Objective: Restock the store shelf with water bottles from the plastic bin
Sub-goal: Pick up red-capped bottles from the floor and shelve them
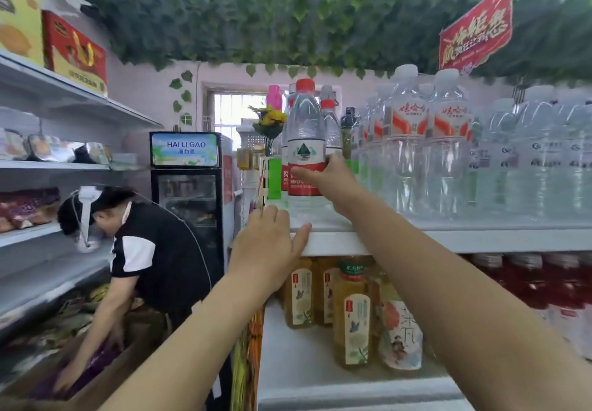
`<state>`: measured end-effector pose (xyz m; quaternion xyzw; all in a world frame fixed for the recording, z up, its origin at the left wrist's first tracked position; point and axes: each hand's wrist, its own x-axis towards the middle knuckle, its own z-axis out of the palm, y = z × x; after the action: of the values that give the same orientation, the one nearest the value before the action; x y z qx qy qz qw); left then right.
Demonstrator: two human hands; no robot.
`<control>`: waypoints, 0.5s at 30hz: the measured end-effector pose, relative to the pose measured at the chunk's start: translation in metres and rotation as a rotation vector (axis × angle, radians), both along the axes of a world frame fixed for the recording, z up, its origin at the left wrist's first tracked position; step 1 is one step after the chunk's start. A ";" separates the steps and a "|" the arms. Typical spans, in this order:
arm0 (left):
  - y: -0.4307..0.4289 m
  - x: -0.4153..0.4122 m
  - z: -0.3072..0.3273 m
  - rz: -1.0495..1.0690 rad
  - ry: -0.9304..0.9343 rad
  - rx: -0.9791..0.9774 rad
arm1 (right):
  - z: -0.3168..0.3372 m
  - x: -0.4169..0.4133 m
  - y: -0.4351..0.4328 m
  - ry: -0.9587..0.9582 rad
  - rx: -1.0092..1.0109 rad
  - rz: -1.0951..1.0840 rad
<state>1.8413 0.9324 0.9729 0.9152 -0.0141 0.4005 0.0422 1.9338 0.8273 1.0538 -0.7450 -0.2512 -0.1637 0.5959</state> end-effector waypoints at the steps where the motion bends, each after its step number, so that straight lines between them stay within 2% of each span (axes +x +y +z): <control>1: 0.000 0.001 -0.001 0.004 -0.001 0.013 | -0.002 0.004 0.001 0.009 0.003 -0.008; 3: 0.000 0.001 -0.001 0.010 -0.013 0.003 | -0.003 0.009 0.002 0.001 -0.028 -0.011; 9: -0.002 0.000 -0.003 0.015 -0.031 -0.016 | 0.000 0.004 -0.013 -0.002 -0.320 0.023; 15: -0.002 0.002 -0.005 0.005 -0.051 -0.051 | 0.002 0.003 -0.014 0.028 -0.344 -0.028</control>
<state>1.8435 0.9299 0.9678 0.9033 -0.0026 0.4241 0.0643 1.9365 0.8131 1.0563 -0.8417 -0.2568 -0.1159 0.4607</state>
